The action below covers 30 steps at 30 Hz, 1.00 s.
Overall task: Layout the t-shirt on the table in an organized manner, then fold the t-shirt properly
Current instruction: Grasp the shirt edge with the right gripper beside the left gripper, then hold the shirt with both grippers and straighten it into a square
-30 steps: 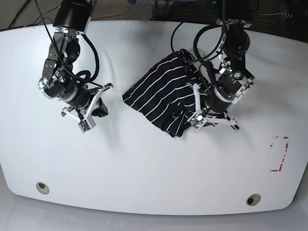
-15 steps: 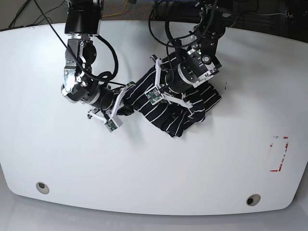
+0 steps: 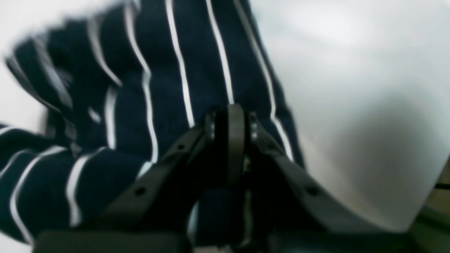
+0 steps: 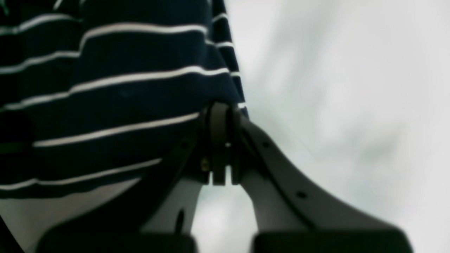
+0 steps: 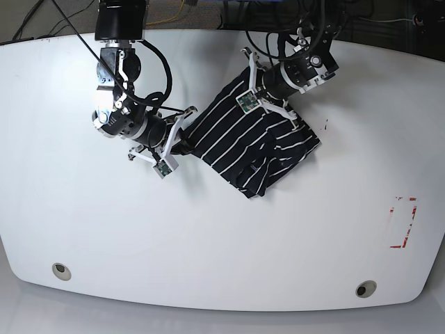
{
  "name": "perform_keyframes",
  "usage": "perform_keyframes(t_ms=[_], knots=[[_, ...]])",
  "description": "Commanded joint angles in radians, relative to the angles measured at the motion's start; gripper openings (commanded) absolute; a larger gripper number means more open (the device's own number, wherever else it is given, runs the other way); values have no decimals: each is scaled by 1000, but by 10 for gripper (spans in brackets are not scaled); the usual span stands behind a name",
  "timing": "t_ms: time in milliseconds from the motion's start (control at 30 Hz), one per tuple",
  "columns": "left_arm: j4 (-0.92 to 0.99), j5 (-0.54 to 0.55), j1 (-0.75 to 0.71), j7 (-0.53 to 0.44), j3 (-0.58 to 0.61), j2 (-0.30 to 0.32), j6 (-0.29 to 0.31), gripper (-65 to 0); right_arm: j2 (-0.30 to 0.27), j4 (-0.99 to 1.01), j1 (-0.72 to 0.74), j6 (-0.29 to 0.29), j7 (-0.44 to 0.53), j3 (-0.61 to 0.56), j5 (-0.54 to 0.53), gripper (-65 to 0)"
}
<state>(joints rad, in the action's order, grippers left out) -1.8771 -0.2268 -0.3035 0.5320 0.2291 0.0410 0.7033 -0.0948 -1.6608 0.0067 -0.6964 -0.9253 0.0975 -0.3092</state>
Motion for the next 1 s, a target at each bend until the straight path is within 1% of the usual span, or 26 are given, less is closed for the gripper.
perform_keyframes(t_ms=[0, 200, 300, 367, 567, 767, 900, 967], knots=[[21, 7, -9, -36, -52, 0, -26, -627, -13, -19, 5, -2, 18, 29, -12, -629], [47, 8, -29, -77, -179, -3, -23, -627, -20, -19, -7, -2, 18, 43, -12, -629], [37, 13, -36, -79, -211, -3, -18, -627, -21, -20, -17, -2, 18, 44, -12, -629], [20, 16, -38, -79, -219, -3, -5, -627, -23, -23, -23, -2, 18, 44, -12, -629], [-46, 70, -24, -77, -250, -3, -5, -627, -23, -35, -29, -2, 18, 44, -18, -629], [-74, 74, 17, -74, -250, -6, -5, -627, -18, -74, -29, -2, 16, 40, -20, -629], [-75, 74, 43, -75, -253, -31, -5, -627, -12, -105, -18, -2, 16, 37, -20, -629], [-75, 73, 54, -77, -254, -42, -5, -627, 4, -108, 9, -2, 16, 28, -20, -629]])
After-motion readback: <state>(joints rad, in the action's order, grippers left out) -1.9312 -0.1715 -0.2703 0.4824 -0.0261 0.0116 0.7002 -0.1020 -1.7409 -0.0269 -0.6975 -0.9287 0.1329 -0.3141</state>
